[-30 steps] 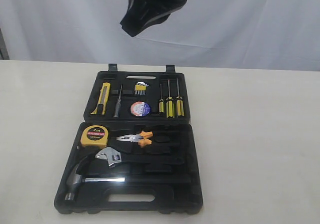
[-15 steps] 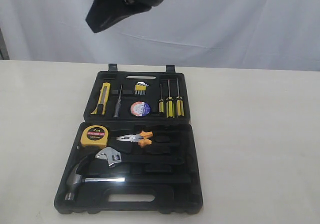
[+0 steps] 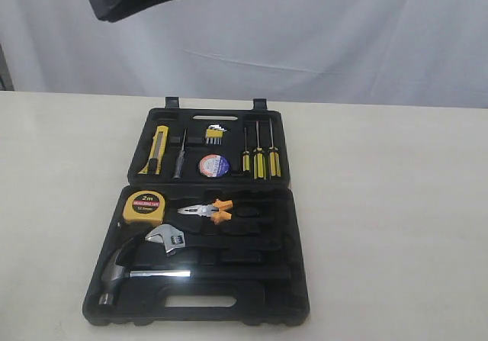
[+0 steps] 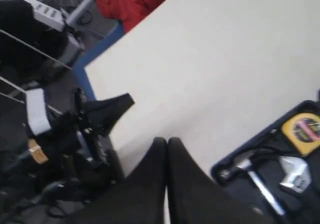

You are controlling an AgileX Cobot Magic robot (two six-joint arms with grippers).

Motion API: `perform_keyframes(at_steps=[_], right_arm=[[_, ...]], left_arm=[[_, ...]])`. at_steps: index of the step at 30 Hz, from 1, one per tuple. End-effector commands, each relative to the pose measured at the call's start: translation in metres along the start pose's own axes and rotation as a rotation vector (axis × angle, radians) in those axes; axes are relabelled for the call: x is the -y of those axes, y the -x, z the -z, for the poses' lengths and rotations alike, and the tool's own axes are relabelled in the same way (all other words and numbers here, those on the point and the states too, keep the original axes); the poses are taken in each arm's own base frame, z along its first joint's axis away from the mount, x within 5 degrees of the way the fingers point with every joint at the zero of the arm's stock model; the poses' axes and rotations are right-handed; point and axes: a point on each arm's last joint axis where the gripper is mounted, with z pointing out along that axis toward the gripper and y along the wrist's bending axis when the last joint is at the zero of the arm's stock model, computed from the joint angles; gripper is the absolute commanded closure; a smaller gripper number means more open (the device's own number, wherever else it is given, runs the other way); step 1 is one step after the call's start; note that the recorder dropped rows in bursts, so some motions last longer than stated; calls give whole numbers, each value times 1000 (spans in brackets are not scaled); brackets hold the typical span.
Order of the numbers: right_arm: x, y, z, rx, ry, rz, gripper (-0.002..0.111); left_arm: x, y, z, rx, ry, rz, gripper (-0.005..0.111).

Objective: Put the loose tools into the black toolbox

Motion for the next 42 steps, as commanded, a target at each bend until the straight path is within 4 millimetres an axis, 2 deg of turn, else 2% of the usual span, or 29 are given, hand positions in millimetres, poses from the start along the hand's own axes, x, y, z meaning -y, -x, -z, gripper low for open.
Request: perform_keyframes(at_steps=[1, 2, 4, 5, 6, 7, 8, 9, 10, 12, 15, 18, 22, 26, 36, 39, 42], right_arm=[[-34, -14, 21, -30, -309, 309, 109], [-42, -18, 20, -45, -347, 364, 109], [-63, -37, 5, -112, -329, 447, 109], [-76, -56, -16, -195, -278, 480, 109], [-80, -67, -27, -243, -261, 493, 109], [-82, -86, -50, -275, -269, 519, 109], [-81, -93, -58, -282, -301, 523, 109], [-75, -111, -77, -293, -399, 552, 109], [-71, -119, -84, -290, -445, 565, 109], [-58, -149, -108, -255, -569, 648, 109], [-46, -184, -133, -198, -594, 664, 109], [-31, -211, -153, -258, -611, 605, 109], [-23, -225, -168, -316, -616, 625, 109], [-25, -233, -180, -332, -608, 717, 109], [-22, -244, -194, -368, -594, 742, 108], [-22, -245, -195, -372, -595, 743, 100], [-21, -245, -196, -379, -602, 743, 79]], left_arm=[[0, -1, 0, 1, -3, 2, 107], [0, -1, 0, 1, -3, 2, 107], [0, -1, 0, 1, -3, 2, 107], [0, -1, 0, 1, -3, 2, 107], [0, -1, 0, 1, -3, 2, 107], [0, -1, 0, 1, -3, 2, 107], [0, -1, 0, 1, -3, 2, 107], [0, -1, 0, 1, -3, 2, 107], [0, -1, 0, 1, -3, 2, 107], [0, -1, 0, 1, -3, 2, 107], [0, -1, 0, 1, -3, 2, 107], [0, -1, 0, 1, -3, 2, 107], [0, -1, 0, 1, -3, 2, 107], [0, -1, 0, 1, -3, 2, 107], [0, -1, 0, 1, -3, 2, 107], [0, -1, 0, 1, -3, 2, 107], [0, -1, 0, 1, -3, 2, 107]])
